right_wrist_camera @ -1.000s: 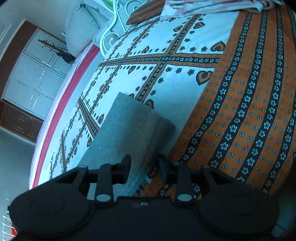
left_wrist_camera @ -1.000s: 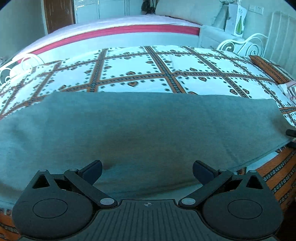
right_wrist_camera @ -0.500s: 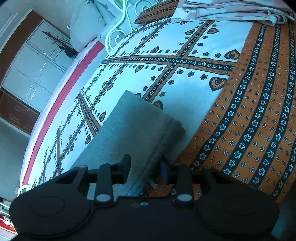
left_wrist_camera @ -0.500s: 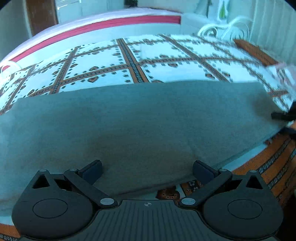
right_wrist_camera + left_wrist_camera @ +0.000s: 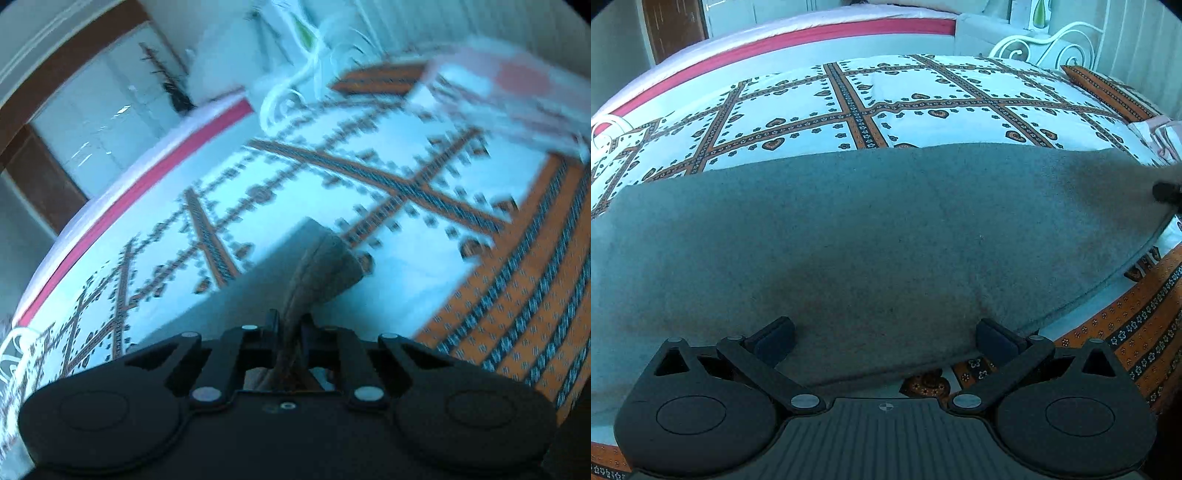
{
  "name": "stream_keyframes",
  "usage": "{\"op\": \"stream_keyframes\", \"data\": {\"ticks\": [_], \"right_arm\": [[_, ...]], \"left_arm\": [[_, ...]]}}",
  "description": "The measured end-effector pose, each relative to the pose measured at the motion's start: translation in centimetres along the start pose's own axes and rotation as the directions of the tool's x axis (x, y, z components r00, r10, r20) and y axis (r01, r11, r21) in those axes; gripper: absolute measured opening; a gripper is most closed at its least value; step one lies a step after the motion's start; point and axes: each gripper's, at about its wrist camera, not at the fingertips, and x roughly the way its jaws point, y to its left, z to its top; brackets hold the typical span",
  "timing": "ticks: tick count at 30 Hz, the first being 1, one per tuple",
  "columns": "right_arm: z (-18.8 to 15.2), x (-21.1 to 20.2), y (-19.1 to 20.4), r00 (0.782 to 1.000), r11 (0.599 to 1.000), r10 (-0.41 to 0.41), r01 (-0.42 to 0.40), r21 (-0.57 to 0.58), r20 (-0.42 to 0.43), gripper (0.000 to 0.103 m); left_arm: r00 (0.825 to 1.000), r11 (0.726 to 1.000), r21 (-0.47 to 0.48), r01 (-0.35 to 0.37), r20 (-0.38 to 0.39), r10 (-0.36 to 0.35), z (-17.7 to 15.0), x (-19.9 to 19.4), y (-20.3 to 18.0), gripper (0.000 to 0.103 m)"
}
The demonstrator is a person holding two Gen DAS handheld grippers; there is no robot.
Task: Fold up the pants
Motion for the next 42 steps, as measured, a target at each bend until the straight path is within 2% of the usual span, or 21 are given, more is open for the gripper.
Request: {"op": "stream_keyframes", "data": {"ticks": [10, 13, 16, 20, 23, 25, 30, 33, 34, 36, 39, 40, 42], "right_arm": [[1.4, -3.0, 6.3, 0.986, 0.98, 0.156, -0.147, -0.136, 0.063, 0.002], [1.4, -3.6, 8.7, 0.98, 0.964, 0.189, -0.174, -0.201, 0.058, 0.002], [1.0, -4.0, 11.0, 0.973, 0.944, 0.226, -0.206, -0.256, 0.049, 0.003], [-0.1, -4.6, 14.6, 0.958, 0.907, 0.283, -0.256, -0.335, 0.035, 0.003], [-1.6, -4.7, 17.9, 0.94, 0.859, 0.341, -0.312, -0.405, 0.001, 0.003], [-3.0, -4.8, 20.6, 0.926, 0.812, 0.375, -0.344, -0.472, -0.028, 0.003], [-8.0, -4.5, 26.9, 0.883, 0.657, 0.446, -0.434, -0.616, -0.147, 0.002], [-12.2, -3.9, 29.5, 0.859, 0.562, 0.444, -0.488, -0.668, -0.253, 0.002], [-13.4, -3.6, 30.0, 0.855, 0.544, 0.434, -0.499, -0.674, -0.283, 0.002], [-16.3, -2.6, 30.8, 0.851, 0.513, 0.397, -0.516, -0.686, -0.344, 0.002], [-19.4, -1.9, 31.5, 0.859, 0.487, 0.348, -0.507, -0.711, -0.375, 0.002], [-20.1, -2.0, 31.3, 0.862, 0.489, 0.34, -0.503, -0.712, -0.376, 0.002], [-20.2, -2.0, 31.1, 0.867, 0.52, 0.333, -0.498, -0.694, -0.371, 0.002]], "left_arm": [[0.997, 0.998, 0.001, 0.057, -0.058, -0.057, 1.1, 0.5, 0.9, 0.103], [0.996, 0.996, -0.014, 0.085, -0.03, -0.085, 1.0, 0.0, 1.7, 0.103], [0.998, 0.996, -0.068, 0.059, 0.021, -0.058, 0.7, -1.2, 3.8, 0.103], [0.997, 0.99, -0.142, 0.01, 0.074, 0.0, 0.3, -3.1, 9.5, 0.103], [0.994, 0.977, -0.207, -0.057, 0.084, 0.076, -0.1, -4.3, 14.8, 0.103], [0.989, 0.965, -0.244, -0.1, 0.078, 0.123, -0.7, -4.8, 18.2, 0.103], [0.974, 0.915, -0.358, -0.188, 0.05, 0.22, -3.3, -5.7, 25.5, 0.103], [0.971, 0.888, -0.413, -0.203, 0.031, 0.237, -4.7, -5.3, 27.6, 0.103], [0.971, 0.881, -0.426, -0.206, 0.026, 0.24, -5.1, -5.2, 28.0, 0.103], [0.97, 0.869, -0.449, -0.209, 0.021, 0.244, -5.8, -4.8, 28.5, 0.103], [0.973, 0.862, -0.469, -0.195, 0.02, 0.231, -6.5, -4.7, 28.8, 0.103], [0.974, 0.862, -0.472, -0.186, 0.025, 0.224, -6.5, -4.9, 28.8, 0.103], [0.982, 0.864, -0.485, -0.138, 0.049, 0.184, -6.5, -5.2, 28.8, 0.103]]}}
